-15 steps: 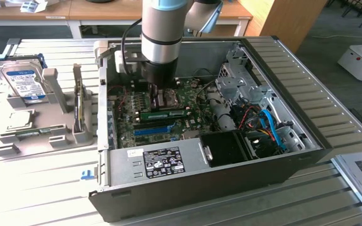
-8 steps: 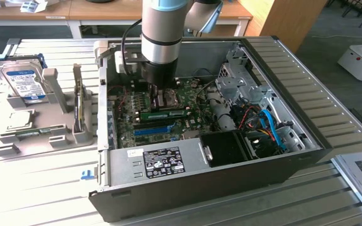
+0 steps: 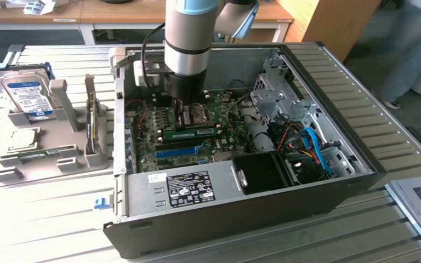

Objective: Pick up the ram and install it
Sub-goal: 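Press down the ram until it locks into place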

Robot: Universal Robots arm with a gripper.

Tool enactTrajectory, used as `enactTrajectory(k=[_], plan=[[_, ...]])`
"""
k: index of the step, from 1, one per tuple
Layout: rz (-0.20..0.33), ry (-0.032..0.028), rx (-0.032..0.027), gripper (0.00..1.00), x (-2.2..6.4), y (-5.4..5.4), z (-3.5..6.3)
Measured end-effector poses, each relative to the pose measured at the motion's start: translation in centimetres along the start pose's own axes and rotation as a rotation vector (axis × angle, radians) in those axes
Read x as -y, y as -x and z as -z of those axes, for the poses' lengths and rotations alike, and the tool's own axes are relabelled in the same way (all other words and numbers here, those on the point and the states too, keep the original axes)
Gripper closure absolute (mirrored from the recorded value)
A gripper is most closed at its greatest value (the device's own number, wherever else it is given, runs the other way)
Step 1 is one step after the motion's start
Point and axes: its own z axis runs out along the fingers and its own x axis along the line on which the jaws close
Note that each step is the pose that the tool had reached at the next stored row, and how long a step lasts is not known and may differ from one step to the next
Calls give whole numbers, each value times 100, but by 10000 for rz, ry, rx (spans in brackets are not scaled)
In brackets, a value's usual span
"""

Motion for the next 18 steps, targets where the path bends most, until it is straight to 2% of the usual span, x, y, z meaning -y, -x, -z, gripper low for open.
enactTrajectory(k=[18], plan=[[0, -1, 2, 90, 2, -1, -36]])
